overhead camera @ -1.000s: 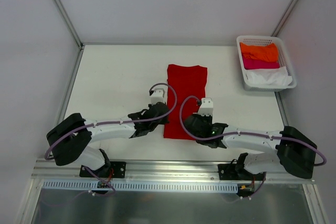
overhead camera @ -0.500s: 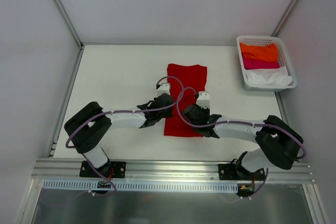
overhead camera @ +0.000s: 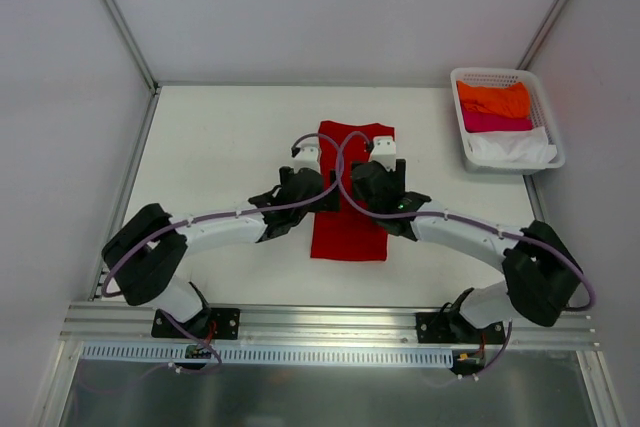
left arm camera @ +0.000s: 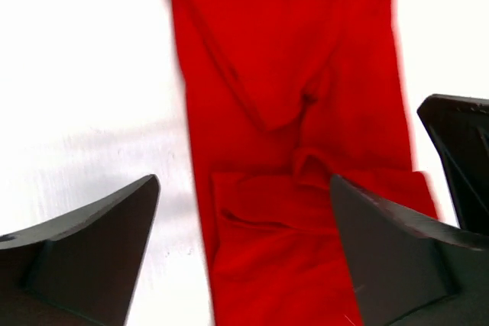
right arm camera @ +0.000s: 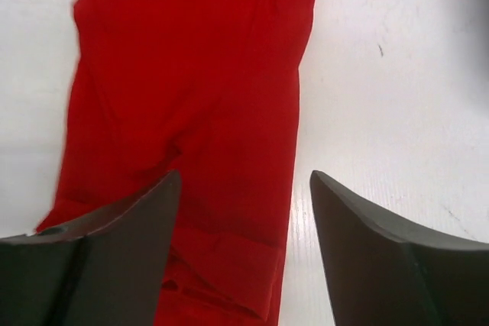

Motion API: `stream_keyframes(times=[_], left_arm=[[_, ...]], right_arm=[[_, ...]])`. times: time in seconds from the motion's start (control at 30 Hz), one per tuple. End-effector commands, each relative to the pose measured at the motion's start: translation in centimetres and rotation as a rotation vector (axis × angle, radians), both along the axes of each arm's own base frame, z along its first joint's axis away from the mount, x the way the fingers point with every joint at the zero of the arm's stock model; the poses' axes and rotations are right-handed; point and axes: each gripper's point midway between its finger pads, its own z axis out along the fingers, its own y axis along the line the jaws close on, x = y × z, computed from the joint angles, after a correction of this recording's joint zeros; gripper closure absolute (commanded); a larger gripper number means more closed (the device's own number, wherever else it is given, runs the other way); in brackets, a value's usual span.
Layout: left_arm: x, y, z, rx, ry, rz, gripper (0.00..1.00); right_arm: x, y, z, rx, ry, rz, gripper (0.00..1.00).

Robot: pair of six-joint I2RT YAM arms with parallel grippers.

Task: Fold and stack the t-shirts
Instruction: Fold the folded rectangular tshirt in 1/3 of the way

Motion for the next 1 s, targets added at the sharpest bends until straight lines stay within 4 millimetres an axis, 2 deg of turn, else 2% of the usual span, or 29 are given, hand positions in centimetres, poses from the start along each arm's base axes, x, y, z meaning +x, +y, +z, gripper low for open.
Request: stream_keyframes(times=[0.0, 0.03, 0.07, 0.1, 0.13, 0.17, 0.2, 0.33, 0.37, 0.57, 0.73, 0.97], left_arm=[[0.2, 0.2, 4.3, -0.082, -0.054, 0.007, 0.09], [-0.3, 0.6, 4.3, -0.095, -0.046, 0.011, 0.21], [-1.2, 1.2, 3.0, -0.102, -0.008, 0.027, 0.55], [-1.8, 1.5, 2.3, -0.103, 0.019, 0.025, 0.83], [-2.3, 1.8, 2.1, -0.105, 0.037, 0.029, 1.0], [-2.7, 2.0, 1.5, -0.107, 0.059, 0.038, 1.0], [-3.4, 2.3, 0.5, -0.09, 0.083, 0.034, 1.0], [-4.9, 2.6, -2.6, -0.058, 0.159, 0.038, 1.0], [-5.1, 2.5, -3.1, -0.059, 0.174, 0.042, 1.0], [-6.2, 0.8, -5.1, -0.114, 0.213, -0.013, 1.0], [-6.5, 0.4, -4.8, -0.144, 0.2, -0.033, 1.0], [-7.2, -0.7, -3.2, -0.192, 0.182, -0.076, 1.0]], right_arm=[[-1.2, 0.3, 3.9, 0.027, -0.038, 0.067, 0.29], [-1.9, 0.3, 4.5, 0.041, -0.052, 0.079, 0.34], [-3.3, 0.3, 3.7, 0.017, -0.049, 0.095, 0.5], [-4.2, 0.1, 3.3, 0.007, -0.039, 0.099, 0.64], [-4.9, 0.2, 3.2, 0.014, -0.033, 0.109, 0.75], [-6.1, 0.5, 2.0, 0.011, -0.002, 0.138, 0.96], [-6.8, 0.7, 1.2, 0.027, 0.019, 0.136, 0.99], [-8.4, 1.9, -2.5, 0.034, 0.087, 0.163, 1.0], [-8.7, 2.4, -4.1, 0.019, 0.125, 0.175, 0.99], [-8.4, 5.4, -7.8, 0.031, 0.2, 0.196, 0.99], [-7.6, 7.0, -8.2, 0.035, 0.203, 0.21, 1.0], [-6.9, 6.5, -7.7, -0.007, 0.194, 0.188, 1.0]])
